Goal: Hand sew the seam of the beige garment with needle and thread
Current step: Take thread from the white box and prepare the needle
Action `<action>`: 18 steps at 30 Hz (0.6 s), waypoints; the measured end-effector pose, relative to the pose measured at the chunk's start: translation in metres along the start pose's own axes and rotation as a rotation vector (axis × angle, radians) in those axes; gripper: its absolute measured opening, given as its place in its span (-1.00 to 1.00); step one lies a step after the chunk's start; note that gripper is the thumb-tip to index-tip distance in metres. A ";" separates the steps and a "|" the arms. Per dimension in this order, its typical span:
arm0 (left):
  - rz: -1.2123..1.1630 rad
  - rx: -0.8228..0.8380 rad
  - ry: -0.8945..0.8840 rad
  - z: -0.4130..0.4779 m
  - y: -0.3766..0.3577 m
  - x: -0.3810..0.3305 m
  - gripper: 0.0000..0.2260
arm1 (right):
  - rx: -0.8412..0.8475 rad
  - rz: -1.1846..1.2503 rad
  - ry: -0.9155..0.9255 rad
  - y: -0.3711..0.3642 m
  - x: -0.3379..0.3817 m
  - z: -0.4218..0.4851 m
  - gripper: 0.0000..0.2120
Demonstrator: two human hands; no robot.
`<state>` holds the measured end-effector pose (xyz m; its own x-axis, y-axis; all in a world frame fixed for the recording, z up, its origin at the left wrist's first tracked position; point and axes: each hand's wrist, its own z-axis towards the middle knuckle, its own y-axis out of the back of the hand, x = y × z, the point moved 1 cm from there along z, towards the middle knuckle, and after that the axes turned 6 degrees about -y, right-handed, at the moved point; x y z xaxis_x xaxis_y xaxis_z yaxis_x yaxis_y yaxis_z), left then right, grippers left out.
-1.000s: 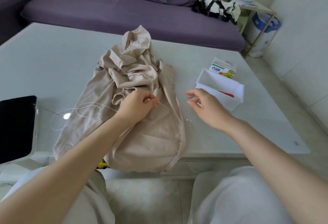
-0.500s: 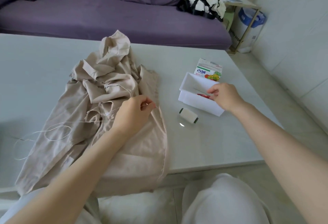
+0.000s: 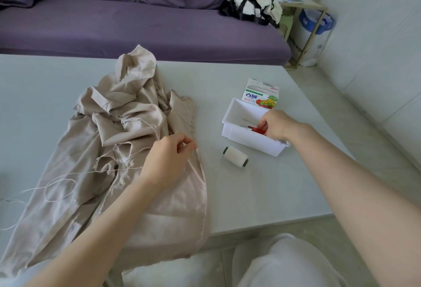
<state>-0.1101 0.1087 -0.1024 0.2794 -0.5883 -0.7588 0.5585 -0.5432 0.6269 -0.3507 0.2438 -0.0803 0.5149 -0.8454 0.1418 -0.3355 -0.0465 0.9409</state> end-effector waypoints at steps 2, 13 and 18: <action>-0.002 -0.002 0.006 -0.001 0.001 0.000 -0.89 | 0.016 -0.042 0.004 0.001 0.001 -0.001 -0.67; -0.029 0.002 0.006 -0.004 0.003 0.001 -0.90 | 0.002 -0.126 -0.050 0.002 0.008 0.003 -0.89; -0.077 0.006 0.006 -0.002 0.006 -0.001 -0.89 | -0.076 0.154 0.040 -0.002 0.007 0.006 -0.84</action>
<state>-0.1052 0.1074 -0.0988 0.2406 -0.5409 -0.8059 0.5741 -0.5902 0.5675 -0.3517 0.2349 -0.0831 0.4937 -0.8173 0.2970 -0.3533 0.1235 0.9273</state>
